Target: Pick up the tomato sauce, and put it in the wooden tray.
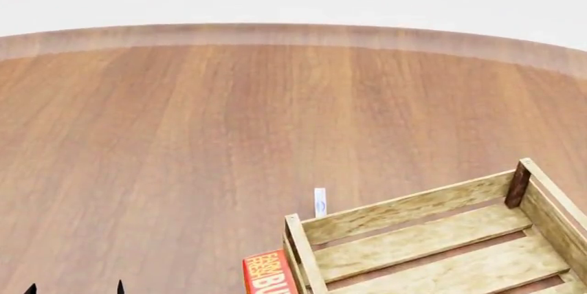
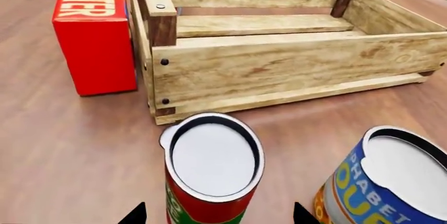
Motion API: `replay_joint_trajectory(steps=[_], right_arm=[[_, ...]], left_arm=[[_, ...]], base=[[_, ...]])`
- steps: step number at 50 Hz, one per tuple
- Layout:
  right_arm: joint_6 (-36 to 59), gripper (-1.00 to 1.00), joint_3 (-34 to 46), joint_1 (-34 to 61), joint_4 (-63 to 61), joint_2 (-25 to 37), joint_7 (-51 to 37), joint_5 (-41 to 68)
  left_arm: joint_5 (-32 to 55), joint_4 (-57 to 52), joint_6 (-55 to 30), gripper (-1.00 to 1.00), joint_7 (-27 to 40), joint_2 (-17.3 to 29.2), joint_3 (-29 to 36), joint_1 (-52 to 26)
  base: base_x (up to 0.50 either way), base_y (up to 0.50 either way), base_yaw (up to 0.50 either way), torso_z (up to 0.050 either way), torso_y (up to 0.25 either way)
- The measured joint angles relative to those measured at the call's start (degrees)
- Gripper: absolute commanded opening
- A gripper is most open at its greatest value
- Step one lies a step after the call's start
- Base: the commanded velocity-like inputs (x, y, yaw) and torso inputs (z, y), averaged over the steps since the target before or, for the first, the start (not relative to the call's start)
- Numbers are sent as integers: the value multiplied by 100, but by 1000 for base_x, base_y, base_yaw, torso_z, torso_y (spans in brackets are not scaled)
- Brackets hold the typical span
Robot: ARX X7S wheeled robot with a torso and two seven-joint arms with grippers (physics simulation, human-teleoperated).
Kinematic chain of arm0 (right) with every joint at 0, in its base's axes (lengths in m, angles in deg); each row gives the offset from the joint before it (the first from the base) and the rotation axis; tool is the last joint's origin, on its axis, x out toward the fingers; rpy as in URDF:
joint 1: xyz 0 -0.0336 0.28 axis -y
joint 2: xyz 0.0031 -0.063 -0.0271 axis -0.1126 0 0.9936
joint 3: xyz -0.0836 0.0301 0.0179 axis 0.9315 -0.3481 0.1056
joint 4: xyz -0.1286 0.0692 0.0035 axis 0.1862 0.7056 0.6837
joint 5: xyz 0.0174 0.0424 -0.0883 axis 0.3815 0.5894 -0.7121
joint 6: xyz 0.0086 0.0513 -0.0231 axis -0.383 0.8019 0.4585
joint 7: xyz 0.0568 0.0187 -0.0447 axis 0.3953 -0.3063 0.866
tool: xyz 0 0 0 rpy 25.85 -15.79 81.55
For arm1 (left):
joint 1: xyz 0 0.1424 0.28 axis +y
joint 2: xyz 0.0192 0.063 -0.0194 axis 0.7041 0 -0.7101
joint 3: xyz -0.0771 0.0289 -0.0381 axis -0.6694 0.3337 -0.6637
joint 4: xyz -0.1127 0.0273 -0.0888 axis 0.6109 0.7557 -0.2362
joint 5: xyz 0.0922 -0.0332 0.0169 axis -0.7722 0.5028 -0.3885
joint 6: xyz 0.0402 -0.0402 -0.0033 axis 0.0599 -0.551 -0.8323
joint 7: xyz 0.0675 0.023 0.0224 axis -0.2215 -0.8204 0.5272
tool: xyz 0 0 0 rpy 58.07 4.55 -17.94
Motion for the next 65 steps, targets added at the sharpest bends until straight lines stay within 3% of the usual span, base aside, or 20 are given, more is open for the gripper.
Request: replay_joint_trajectory(steps=[65], right_arm=[[414,100,248,426,56,116,93,180]], left_arm=[[129,-22,0,100,162,136,176,-33]], base=[[0,0,0,0,0]])
